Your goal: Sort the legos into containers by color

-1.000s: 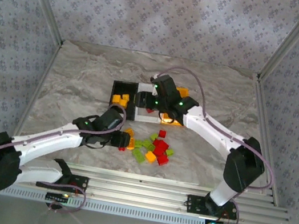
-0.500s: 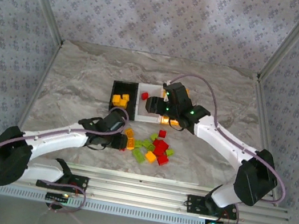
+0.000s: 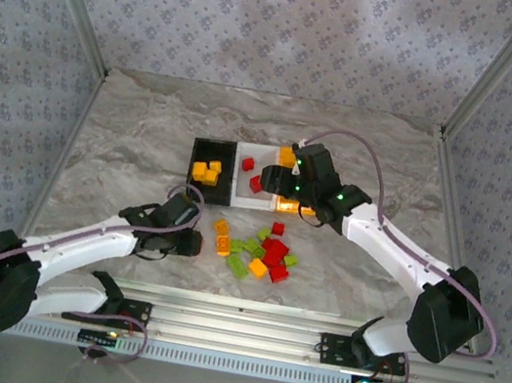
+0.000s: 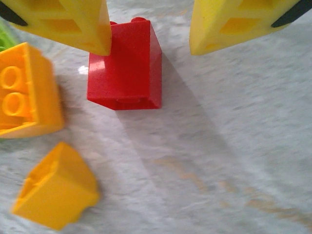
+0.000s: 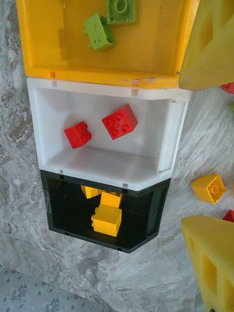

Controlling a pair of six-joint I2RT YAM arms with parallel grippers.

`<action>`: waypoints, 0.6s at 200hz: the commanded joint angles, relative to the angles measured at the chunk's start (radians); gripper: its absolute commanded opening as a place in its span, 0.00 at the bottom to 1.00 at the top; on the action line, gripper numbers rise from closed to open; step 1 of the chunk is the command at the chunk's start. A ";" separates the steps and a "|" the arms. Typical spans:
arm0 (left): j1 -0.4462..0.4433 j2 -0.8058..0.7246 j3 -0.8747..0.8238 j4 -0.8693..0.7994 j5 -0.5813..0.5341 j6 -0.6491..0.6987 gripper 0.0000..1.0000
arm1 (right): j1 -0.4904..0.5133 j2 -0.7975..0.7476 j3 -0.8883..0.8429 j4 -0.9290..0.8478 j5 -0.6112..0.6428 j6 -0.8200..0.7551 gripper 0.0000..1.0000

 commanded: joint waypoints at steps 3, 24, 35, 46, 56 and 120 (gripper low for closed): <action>-0.019 -0.021 0.048 -0.043 -0.003 -0.009 0.53 | -0.008 -0.019 -0.012 0.008 -0.002 0.019 0.70; -0.051 -0.018 0.077 -0.022 -0.028 -0.002 0.69 | -0.009 -0.023 -0.014 0.005 -0.002 0.017 0.70; -0.049 0.013 0.080 -0.020 -0.049 0.004 0.73 | -0.008 -0.030 -0.022 0.003 -0.001 0.015 0.70; -0.037 0.056 0.076 0.001 -0.048 0.014 0.74 | -0.011 -0.036 -0.029 0.003 -0.002 0.016 0.70; -0.025 0.100 0.069 0.030 -0.040 0.023 0.74 | -0.012 -0.043 -0.035 0.004 -0.001 0.018 0.70; -0.013 0.227 0.075 0.092 -0.024 0.051 0.47 | -0.034 -0.127 -0.087 -0.013 0.015 0.024 0.71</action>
